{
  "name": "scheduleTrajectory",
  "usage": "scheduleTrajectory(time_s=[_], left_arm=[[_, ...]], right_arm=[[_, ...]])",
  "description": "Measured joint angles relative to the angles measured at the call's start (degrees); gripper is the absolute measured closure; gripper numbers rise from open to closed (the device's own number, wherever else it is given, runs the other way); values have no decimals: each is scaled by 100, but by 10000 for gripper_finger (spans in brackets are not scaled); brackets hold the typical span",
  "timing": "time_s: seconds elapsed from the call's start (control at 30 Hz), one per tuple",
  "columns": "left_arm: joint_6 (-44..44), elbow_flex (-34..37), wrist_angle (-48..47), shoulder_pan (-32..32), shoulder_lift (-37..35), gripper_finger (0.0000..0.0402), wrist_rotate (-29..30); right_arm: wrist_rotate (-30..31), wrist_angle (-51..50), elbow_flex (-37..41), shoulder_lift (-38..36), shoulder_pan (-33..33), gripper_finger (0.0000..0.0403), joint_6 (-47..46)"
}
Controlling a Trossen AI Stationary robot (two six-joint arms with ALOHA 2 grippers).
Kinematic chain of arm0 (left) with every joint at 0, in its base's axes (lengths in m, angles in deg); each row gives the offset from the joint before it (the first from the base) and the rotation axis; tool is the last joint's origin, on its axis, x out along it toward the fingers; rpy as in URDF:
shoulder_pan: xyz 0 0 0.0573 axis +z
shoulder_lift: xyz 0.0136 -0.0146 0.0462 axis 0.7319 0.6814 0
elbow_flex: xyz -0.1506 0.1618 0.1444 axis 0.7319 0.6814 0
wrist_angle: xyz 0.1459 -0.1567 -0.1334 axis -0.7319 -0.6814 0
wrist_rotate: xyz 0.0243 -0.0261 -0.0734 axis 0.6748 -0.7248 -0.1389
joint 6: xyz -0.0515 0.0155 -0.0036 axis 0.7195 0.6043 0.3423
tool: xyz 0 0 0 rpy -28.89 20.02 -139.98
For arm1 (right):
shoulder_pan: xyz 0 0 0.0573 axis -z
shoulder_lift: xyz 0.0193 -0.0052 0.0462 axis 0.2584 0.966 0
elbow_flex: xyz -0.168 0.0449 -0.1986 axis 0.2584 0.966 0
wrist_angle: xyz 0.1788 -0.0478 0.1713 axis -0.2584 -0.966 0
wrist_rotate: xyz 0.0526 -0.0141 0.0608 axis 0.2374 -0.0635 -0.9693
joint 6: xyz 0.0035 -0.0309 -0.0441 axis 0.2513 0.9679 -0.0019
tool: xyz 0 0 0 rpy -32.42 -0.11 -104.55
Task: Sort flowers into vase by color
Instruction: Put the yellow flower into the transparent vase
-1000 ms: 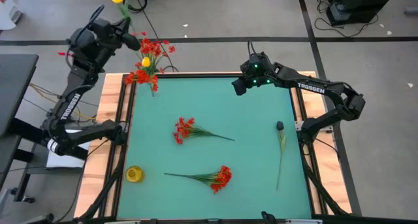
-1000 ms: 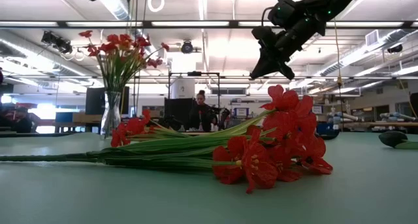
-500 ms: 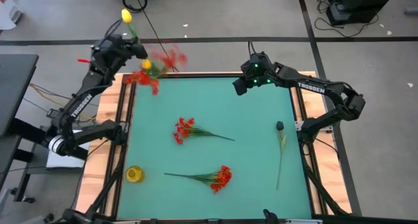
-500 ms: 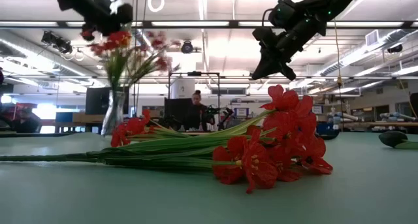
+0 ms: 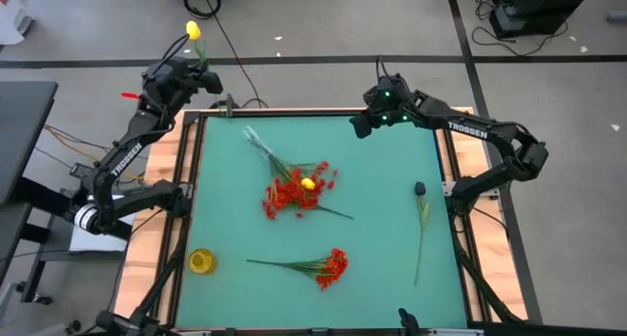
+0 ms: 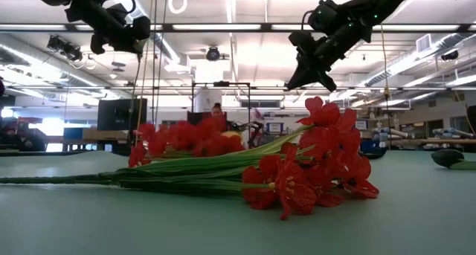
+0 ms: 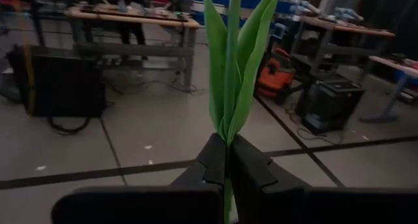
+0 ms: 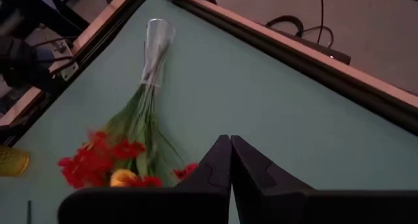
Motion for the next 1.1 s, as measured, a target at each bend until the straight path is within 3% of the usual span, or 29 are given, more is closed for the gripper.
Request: scheduleTrajectory(time_s=[0.4,1.1], left_arm=[[-8,-3,15,-150,0,388,-992],[-351,-13,-2075,-1462,0,388,-1052]], right_arm=[[175,319,0,0,111,389,151],[-26,639,0,0,480,389,238]])
